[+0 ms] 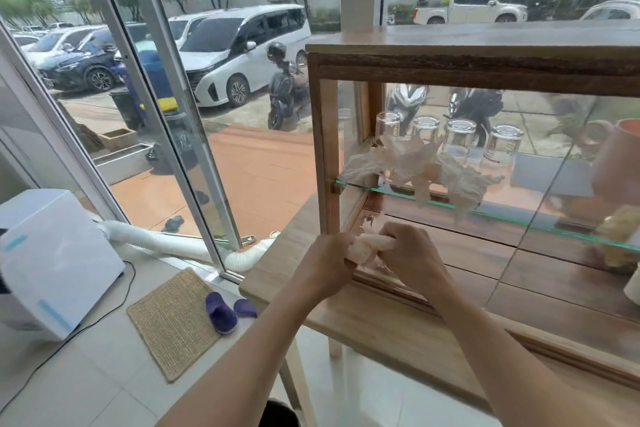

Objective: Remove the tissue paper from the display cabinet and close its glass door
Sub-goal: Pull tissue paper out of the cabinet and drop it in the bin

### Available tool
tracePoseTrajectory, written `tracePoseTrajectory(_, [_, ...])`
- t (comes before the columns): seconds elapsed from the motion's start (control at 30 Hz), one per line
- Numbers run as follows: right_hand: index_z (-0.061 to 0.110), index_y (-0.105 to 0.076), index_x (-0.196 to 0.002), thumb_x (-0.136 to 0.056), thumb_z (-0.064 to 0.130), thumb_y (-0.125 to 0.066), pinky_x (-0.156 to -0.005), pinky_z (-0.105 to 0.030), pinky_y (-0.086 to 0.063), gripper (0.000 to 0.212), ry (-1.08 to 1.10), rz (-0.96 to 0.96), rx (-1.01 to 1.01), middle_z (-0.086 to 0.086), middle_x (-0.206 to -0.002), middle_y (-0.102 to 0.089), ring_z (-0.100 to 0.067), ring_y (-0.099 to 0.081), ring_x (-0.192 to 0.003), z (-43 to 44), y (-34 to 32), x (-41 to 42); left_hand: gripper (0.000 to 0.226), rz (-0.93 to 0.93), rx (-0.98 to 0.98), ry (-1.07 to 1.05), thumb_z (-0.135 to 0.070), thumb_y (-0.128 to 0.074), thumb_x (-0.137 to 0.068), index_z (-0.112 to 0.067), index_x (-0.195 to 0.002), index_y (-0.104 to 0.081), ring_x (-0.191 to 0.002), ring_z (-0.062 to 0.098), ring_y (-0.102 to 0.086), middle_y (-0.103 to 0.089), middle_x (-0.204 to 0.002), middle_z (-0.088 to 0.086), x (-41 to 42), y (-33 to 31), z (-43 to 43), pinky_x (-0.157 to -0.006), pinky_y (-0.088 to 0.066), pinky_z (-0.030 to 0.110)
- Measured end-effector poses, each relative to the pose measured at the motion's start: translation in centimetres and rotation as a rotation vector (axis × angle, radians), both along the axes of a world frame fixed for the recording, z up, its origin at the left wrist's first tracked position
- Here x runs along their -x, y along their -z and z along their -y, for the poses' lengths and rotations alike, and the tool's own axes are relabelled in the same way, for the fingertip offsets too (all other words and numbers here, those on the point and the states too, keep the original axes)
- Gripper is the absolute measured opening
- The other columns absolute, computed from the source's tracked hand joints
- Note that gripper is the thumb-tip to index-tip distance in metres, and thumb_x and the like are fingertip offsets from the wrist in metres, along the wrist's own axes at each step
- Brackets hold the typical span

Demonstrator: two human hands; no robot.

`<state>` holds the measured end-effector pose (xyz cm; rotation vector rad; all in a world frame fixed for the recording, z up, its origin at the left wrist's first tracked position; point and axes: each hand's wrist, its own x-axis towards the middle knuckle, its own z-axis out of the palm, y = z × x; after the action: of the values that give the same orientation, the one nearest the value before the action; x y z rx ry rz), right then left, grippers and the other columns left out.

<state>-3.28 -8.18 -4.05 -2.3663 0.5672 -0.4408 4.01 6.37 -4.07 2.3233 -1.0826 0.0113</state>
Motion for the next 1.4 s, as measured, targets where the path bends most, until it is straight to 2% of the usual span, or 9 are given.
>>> tracePoseTrajectory(0.13, [0.011, -0.07, -0.076, -0.076, 0.011, -0.064, -0.063, -0.036, -0.045, 0.006, -0.107, 0.036, 0.013, -0.008, -0.078, -0.069, -0.025, -0.062, -0.075, -2.0, -0.3, -0.2, 0.007, -0.01, 0.107, 0.006, -0.012, -0.065, -0.084, -0.013, -0.09, -0.069, -0.069, 0.018, -0.063, -0.074, -0.084, 0.006, 0.6, 0.3, -3.0, -0.052, -0.034, 0.012])
tracePoseTrajectory(0.23, [0.008, -0.068, -0.076, -0.077, 0.011, -0.065, -0.062, -0.037, -0.045, 0.004, -0.192, 0.049, 0.001, -0.007, -0.075, -0.068, -0.022, -0.06, -0.072, -4.4, -0.7, -0.5, 0.003, -0.023, 0.124, -0.056, -0.01, -0.066, -0.081, -0.012, -0.081, -0.065, -0.057, 0.013, -0.051, -0.069, -0.072, 0.003, 0.5, 0.3, -5.6, -0.05, -0.032, 0.01])
tracePoseTrajectory(0.43, [0.013, -0.064, -0.069, -0.076, 0.011, -0.066, -0.049, -0.018, -0.035, 0.007, -0.33, 0.025, -0.08, 0.004, -0.059, -0.058, -0.003, -0.049, -0.052, -9.8, -0.6, -2.5, 0.033, -0.028, 0.109, -0.205, -0.008, -0.063, -0.079, -0.026, -0.062, -0.041, -0.049, 0.001, -0.041, -0.042, -0.053, -0.012, -0.6, 0.5, -11.2, -0.048, -0.029, 0.016])
tracePoseTrajectory(0.63, [0.008, -0.065, -0.069, -0.077, 0.006, -0.069, -0.048, -0.013, -0.035, 0.009, -0.468, 0.011, -0.257, 0.008, -0.058, -0.054, 0.002, -0.045, -0.049, -16.0, 0.6, -4.7, 0.034, -0.111, 0.138, -0.369, -0.008, -0.06, -0.079, -0.027, -0.057, -0.043, -0.05, 0.003, -0.044, -0.046, -0.05, -0.008, -1.2, 1.5, -17.7, -0.048, -0.03, 0.019])
tracePoseTrajectory(0.8, [0.002, -0.064, -0.073, -0.077, 0.001, -0.068, -0.043, -0.01, -0.035, 0.005, -0.541, -0.07, -0.289, 0.0, -0.062, -0.056, 0.0, -0.045, -0.044, -21.0, 2.4, -6.9, 0.036, -0.159, 0.144, -0.48, -0.013, -0.066, -0.079, -0.031, -0.057, -0.044, -0.055, 0.001, -0.049, -0.054, -0.057, -0.01, -1.5, 3.2, -23.0, -0.048, -0.034, 0.01])
tracePoseTrajectory(0.97, [0.012, -0.068, -0.073, -0.065, 0.024, -0.072, -0.058, -0.042, -0.054, 0.015, -0.579, -0.165, -0.33, -0.009, -0.072, -0.072, -0.019, -0.063, -0.064, -25.1, 5.4, -9.1, 0.013, -0.213, 0.096, -0.579, -0.02, -0.066, -0.08, -0.014, -0.072, -0.059, -0.068, 0.024, -0.059, -0.065, -0.073, 0.005, -2.2, 6.2, -27.7, -0.057, -0.044, 0.034])
tracePoseTrajectory(1.2, [0.017, -0.065, -0.076, -0.079, 0.016, -0.069, -0.052, -0.025, -0.043, 0.005, -0.613, -0.324, -0.298, 0.007, -0.062, -0.064, -0.013, -0.058, -0.057, -28.1, 10.6, -11.3, 0.016, -0.39, 0.117, -0.753, -0.015, -0.071, -0.079, -0.016, -0.095, -0.071, -0.071, 0.017, -0.053, -0.06, -0.074, -0.005, -1.8, 11.2, -31.2, -0.059, -0.035, 0.026])
tracePoseTrajectory(1.3, [0.015, -0.064, -0.074, -0.078, 0.021, -0.069, -0.055, -0.03, -0.05, 0.009, -0.622, -0.41, -0.322, 0.002, -0.063, -0.068, -0.009, -0.059, -0.055, -28.4, 14.0, -12.2, 0.005, -0.513, 0.143, -0.84, -0.018, -0.07, -0.074, -0.022, -0.077, -0.07, -0.065, 0.017, -0.058, -0.063, -0.064, -0.009, -1.5, 14.1, -32.0, -0.055, -0.04, 0.023])
tracePoseTrajectory(1.4, [0.01, -0.069, -0.082, -0.069, 0.025, -0.074, -0.062, -0.036, -0.057, 0.021, -0.592, -0.517, -0.378, -0.007, -0.078, -0.075, -0.019, -0.068, -0.066, -28.3, 18.9, -13.3, 0.024, -0.649, 0.142, -0.976, -0.021, -0.07, -0.073, -0.017, -0.058, -0.051, -0.061, 0.026, -0.055, -0.061, -0.061, 0.004, -1.5, 18.1, -32.1, -0.052, -0.039, 0.031])
